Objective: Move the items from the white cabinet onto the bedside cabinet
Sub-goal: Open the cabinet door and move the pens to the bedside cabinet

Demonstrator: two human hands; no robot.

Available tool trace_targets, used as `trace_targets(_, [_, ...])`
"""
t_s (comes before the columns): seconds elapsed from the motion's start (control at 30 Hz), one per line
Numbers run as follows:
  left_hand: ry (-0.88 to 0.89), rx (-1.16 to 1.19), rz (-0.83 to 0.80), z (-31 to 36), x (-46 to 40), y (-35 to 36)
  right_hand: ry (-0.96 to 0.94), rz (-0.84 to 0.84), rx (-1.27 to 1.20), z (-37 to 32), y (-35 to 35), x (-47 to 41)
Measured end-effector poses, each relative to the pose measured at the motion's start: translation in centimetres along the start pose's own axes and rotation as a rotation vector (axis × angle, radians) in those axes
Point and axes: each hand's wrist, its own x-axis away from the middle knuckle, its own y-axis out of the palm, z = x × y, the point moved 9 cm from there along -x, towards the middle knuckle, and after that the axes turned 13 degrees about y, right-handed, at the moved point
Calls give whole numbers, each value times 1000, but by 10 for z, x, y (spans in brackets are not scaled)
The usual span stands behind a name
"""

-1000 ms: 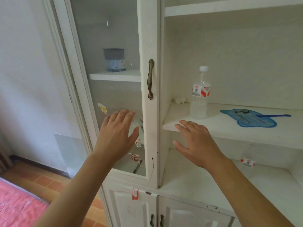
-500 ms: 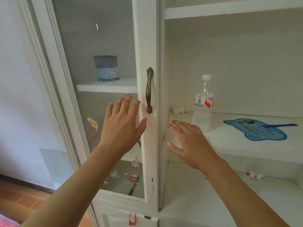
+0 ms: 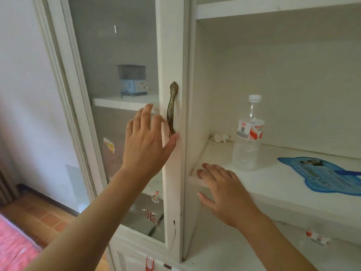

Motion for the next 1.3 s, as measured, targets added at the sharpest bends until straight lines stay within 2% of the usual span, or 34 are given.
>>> trace_targets(0.47, [-93, -49, 86, 6, -8, -10, -72, 23, 22, -1, 4, 1])
trace_targets(1.03, [-80, -38, 158, 7, 4, -25, -103, -18, 65, 1, 7, 2])
trace_targets(1.3, [-46, 24, 158, -4, 17, -45, -85, 76, -44, -28, -24, 6])
